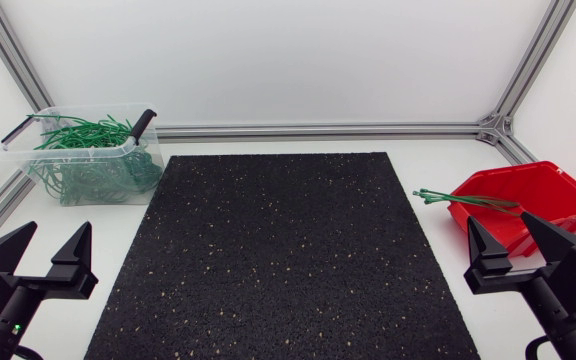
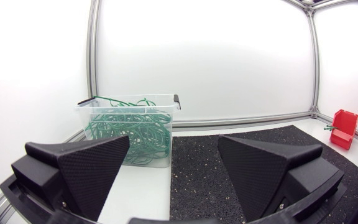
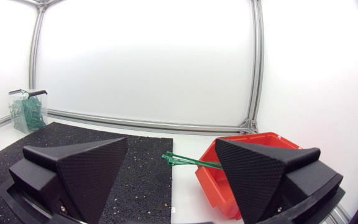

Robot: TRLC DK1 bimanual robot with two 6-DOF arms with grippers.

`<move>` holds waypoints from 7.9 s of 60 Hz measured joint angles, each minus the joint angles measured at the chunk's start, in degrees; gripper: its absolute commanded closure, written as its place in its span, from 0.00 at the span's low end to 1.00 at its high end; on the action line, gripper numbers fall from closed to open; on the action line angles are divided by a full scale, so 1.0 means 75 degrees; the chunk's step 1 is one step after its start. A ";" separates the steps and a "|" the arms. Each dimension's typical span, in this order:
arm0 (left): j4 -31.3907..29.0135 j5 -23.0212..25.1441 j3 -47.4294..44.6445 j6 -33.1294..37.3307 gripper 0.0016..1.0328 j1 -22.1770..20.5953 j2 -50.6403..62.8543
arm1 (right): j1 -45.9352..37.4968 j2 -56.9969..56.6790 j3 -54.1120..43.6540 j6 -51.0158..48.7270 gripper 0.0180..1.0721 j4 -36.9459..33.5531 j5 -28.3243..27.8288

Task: Take a green cable tie from the red box, thread the tail through the head to close it, then place it in the transparent bin on the left.

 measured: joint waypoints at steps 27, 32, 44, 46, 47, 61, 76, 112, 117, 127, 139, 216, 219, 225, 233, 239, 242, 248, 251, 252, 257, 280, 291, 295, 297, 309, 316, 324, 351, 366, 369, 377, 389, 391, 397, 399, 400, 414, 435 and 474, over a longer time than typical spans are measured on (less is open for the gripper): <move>0.0000 0.0000 0.0000 0.0000 0.04 0.0000 -0.0003 | 0.0009 0.0000 0.0000 0.0000 0.03 0.0003 -0.0090; 0.0000 0.0000 0.0000 0.0000 0.04 0.0000 -0.0003 | 0.0009 0.0000 0.0029 0.0000 0.03 -0.0085 -0.0125; 0.0000 0.0000 0.0000 0.0000 0.04 0.0000 0.0000 | 0.0009 0.0131 0.0848 0.0000 0.04 -0.1014 -0.0207; 0.0000 0.0000 0.0000 0.0000 0.04 0.0000 0.0000 | 0.0012 0.0289 0.1087 0.0000 0.04 -0.1122 -0.0207; 0.0000 0.0000 0.0000 0.0000 0.04 0.0000 0.0000 | 0.0012 0.0382 0.1224 0.0000 0.04 -0.1180 -0.0207; 0.0000 0.0000 0.0000 0.0000 0.04 0.0000 0.0000 | -0.0061 0.2084 0.3089 -0.0323 0.04 -0.2046 -0.0423; -0.0003 0.0000 0.0000 0.0000 0.04 0.0000 0.0000 | -0.0353 0.4727 0.5193 -0.3025 0.04 -0.3858 -0.0699; -0.0012 0.0000 0.0000 0.0000 0.04 0.0000 0.0000 | -0.1804 1.0751 0.8207 -0.7597 0.04 -0.6196 -0.2728; -0.0012 0.0000 0.0000 0.0000 0.04 0.0000 0.0000 | -0.1856 1.1156 0.8207 -0.8370 0.04 -0.6193 -0.2795; -0.0017 0.0003 0.0000 0.0000 0.04 0.0000 0.0000 | -0.1897 1.1610 0.8204 -0.9480 0.04 -0.6097 -0.2812; -0.0017 0.0003 0.0000 0.0000 0.04 0.0003 0.0000 | -0.1900 1.1823 0.7679 -1.0354 0.04 -0.4663 -0.2798; -0.0023 0.0003 0.0000 0.0000 0.04 0.0003 0.0058 | -0.2477 1.0328 0.5482 -1.2033 0.04 -0.4057 -0.1609; -0.0023 0.0003 0.0000 0.0000 0.04 0.0003 0.0058 | -0.2582 1.0150 0.5453 -1.2155 0.04 -0.4296 -0.1597; -0.0023 0.0003 0.0000 0.0000 0.04 0.0003 0.0058 | -0.2728 0.9818 0.5310 -1.2391 0.04 -0.4511 -0.1533; -0.0023 0.0003 0.0000 0.0000 0.04 0.0003 0.0058 | -0.2801 0.9433 0.5208 -1.2601 0.04 -0.4861 -0.1507; -0.0023 0.0003 0.0000 0.0000 0.04 0.0003 0.0058 | -0.2801 0.9174 0.5208 -1.2668 0.04 -0.5182 -0.1515; -0.0023 0.0003 0.0000 0.0000 0.04 0.0003 0.0058 | -0.2801 0.9058 0.5208 -1.2692 0.04 -0.5351 -0.1515; -0.0020 0.0003 0.0000 0.0000 0.04 0.0003 0.0058 | -0.2809 0.8813 0.5211 -1.2788 0.04 -0.5429 -0.1612; -0.0023 0.0003 0.0000 0.0000 0.04 0.0003 0.0058 | -0.2865 0.8708 0.5228 -1.2811 0.04 -0.5432 -0.1760; -0.0023 0.0003 0.0000 0.0000 0.04 0.0003 0.0058 | -0.2891 0.8682 0.5240 -1.2814 0.04 -0.5435 -0.1807; -0.0023 0.0003 0.0000 0.0000 0.04 0.0003 0.0058 | -0.3034 0.8612 0.5345 -1.2811 0.04 -0.5447 -0.1862; -0.0023 0.0003 0.0000 0.0000 0.04 0.0003 0.0058 | -0.3252 0.9072 0.5450 -1.2773 0.05 -0.4115 -0.1862; -0.0023 0.0003 0.0000 0.0000 0.04 0.0003 0.0055 | -0.3206 0.9623 0.5470 -1.2540 0.05 -0.3512 -0.1842; -0.0023 0.0003 0.0000 0.0000 0.04 0.0003 0.0058 | -0.3086 0.9806 0.5470 -1.2400 0.05 -0.3255 -0.1737; -0.0023 0.0003 0.0000 0.0000 0.04 0.0003 0.0055 | -0.3016 0.9882 0.5470 -1.2365 0.05 -0.3121 -0.1684; -0.0023 0.0003 0.0000 0.0000 0.04 0.0003 0.0058 | -0.2471 1.0139 0.5476 -1.1855 0.05 -0.2372 -0.1445; -0.0023 0.0003 0.0000 0.0000 0.04 0.0003 0.0055 | -0.2174 1.0276 0.5502 -1.1511 0.05 -0.1676 -0.1192; -0.0023 0.0003 0.0000 0.0000 0.04 0.0003 0.0058 | -0.2113 1.0319 0.5639 -1.1334 0.05 -0.1614 -0.1207; -0.0023 0.0003 0.0000 0.0000 0.04 0.0000 0.0058 | -0.2993 0.9623 0.5759 -1.1966 0.05 -0.3171 -0.1754; -0.0023 0.0003 0.0000 0.0000 0.04 0.0000 0.0055 | -0.3042 0.9355 0.5225 -1.2412 0.05 -0.3410 -0.1804; -0.0020 0.0003 0.0000 0.0000 0.04 0.0000 0.0058 | -0.3042 0.9276 0.5091 -1.2467 0.05 -0.3439 -0.1804; -0.0023 0.0003 0.0000 0.0000 0.04 0.0000 0.0058 | -0.3042 0.9229 0.4931 -1.2584 0.10 -0.3453 -0.1775; -0.0023 0.0003 0.0000 0.0000 0.04 0.0000 0.0055 | -0.3037 0.9235 0.4823 -1.2636 0.15 -0.3337 -0.1603; -0.0023 0.0003 0.0000 0.0000 0.04 0.0000 0.0058 | -0.3037 0.9238 0.4823 -1.2668 0.15 -0.3331 -0.1603; -0.0023 0.0003 0.0000 0.0000 0.04 0.0000 0.0058 | -0.3045 0.9241 0.4814 -1.2677 0.24 -0.3331 -0.1600; -0.0023 0.0003 0.0000 0.0000 0.04 0.0000 0.0055 | -0.3045 0.9241 0.4806 -1.2703 0.28 -0.3319 -0.1600; -0.0023 0.0003 0.0000 0.0000 0.04 0.0000 0.0058 | -0.3045 0.9241 0.4797 -1.2735 0.30 -0.3311 -0.1603; -0.0023 0.0003 0.0000 0.0000 0.04 0.0000 0.0055 | -0.3200 0.9241 0.4637 -1.2890 0.48 -0.3165 -0.1603; -0.0023 0.0003 0.0000 0.0000 0.04 0.0000 0.0055 | -0.3258 0.9238 0.4593 -1.2986 0.66 -0.3054 -0.1734; -0.0023 0.0003 0.0000 0.0000 0.04 0.0000 0.0055 | -0.3258 0.9527 0.4459 -1.2992 0.82 -0.2503 -0.1635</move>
